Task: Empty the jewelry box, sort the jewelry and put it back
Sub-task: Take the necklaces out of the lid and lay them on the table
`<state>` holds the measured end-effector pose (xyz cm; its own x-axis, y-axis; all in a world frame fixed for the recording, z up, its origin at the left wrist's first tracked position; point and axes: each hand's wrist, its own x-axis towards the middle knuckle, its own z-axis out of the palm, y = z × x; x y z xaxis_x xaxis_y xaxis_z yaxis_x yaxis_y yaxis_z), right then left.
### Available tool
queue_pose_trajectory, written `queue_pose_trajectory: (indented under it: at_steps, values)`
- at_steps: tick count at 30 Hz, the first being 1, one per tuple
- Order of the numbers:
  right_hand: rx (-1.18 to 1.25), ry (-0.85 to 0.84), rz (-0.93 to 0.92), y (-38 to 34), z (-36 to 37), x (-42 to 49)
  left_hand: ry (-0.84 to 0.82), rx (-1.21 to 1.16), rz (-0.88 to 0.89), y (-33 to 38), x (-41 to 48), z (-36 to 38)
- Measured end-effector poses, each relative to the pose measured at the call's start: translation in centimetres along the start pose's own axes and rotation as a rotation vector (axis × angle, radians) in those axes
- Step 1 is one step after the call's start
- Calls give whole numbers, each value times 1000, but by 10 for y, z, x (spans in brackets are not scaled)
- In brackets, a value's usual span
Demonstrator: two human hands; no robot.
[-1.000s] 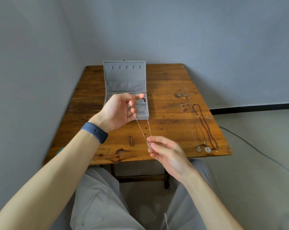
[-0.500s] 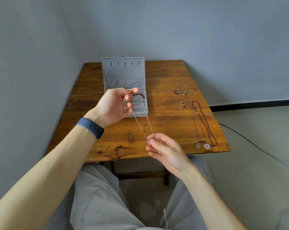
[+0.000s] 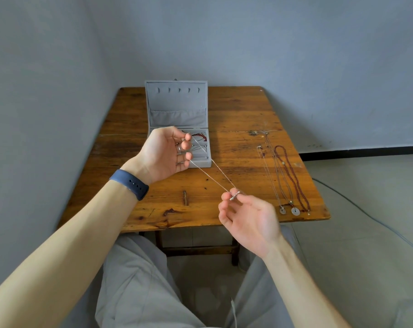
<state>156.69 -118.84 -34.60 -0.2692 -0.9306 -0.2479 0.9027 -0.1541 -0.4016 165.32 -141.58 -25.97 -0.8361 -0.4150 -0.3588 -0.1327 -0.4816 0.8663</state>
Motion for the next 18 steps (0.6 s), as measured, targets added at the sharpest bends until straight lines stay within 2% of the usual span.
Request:
queue_pose_trajectory:
  at_steps: [3,8,18]
  values:
    - [-10,-10,1,-2,4,1,-15,11,-6,-3,1,2]
    - [-302,57,-31,3,3,5,3,1,8,2,2,3]
    - [-447,70,-114,9,-4,3,21,33,12,3,5,-1]
